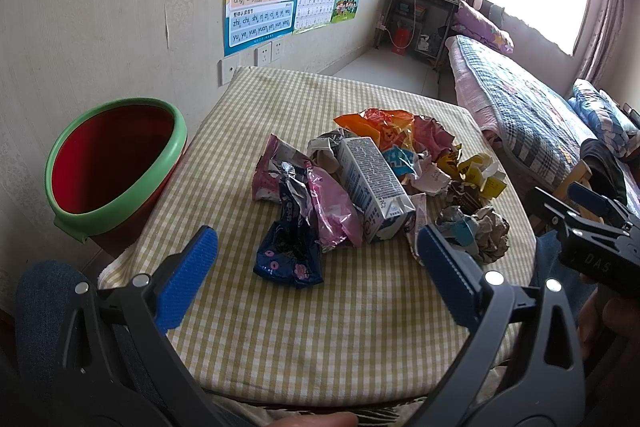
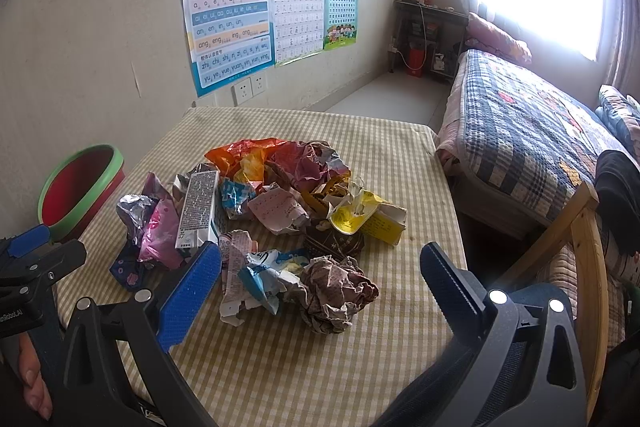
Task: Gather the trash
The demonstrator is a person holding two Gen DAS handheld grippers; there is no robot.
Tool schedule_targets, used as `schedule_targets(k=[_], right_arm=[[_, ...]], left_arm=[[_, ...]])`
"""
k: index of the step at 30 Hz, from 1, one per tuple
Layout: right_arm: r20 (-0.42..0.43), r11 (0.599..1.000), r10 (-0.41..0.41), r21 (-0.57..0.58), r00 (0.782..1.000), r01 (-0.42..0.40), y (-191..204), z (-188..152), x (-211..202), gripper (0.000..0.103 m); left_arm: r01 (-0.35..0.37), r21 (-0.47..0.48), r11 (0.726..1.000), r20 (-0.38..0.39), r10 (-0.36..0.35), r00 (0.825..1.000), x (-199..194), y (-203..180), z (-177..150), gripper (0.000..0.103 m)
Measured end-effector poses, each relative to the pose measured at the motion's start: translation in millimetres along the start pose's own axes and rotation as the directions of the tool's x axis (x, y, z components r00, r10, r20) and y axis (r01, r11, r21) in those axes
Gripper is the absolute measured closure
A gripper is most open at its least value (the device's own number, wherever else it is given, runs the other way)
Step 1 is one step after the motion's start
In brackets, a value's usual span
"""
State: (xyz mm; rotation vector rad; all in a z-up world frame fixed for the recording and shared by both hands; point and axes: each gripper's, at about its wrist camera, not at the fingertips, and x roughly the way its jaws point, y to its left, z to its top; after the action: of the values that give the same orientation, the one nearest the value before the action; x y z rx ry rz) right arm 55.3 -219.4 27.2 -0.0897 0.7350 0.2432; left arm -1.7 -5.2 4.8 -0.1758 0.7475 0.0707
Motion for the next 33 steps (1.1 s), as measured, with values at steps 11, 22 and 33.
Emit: schedule_targets(k=[11, 22, 33], right_arm=[[0.001, 1.000, 0.000, 0.000, 1.000, 0.000, 0.2, -0.1, 0.1, 0.007], [-0.016, 1.000, 0.014, 0.024, 1.000, -0.013, -4.5, 1.3, 4.0, 0.007], [-0.045, 0.998, 0.056, 0.004, 0.997, -0.055, -8.2, 13.1, 16.6, 0.007]], left_arm=[[0.000, -0.003, 1.000, -0.002, 0.000, 1.000, 0.3, 0.9, 0.0, 0.005], [0.000, -0.011, 1.000, -0.007, 0.000, 1.000, 0.7, 2.7, 0.7, 0.005], [-0.016, -0.061, 0.998, -0.082, 0.011, 0.997, 19.3, 15.6, 13.4, 0.005]])
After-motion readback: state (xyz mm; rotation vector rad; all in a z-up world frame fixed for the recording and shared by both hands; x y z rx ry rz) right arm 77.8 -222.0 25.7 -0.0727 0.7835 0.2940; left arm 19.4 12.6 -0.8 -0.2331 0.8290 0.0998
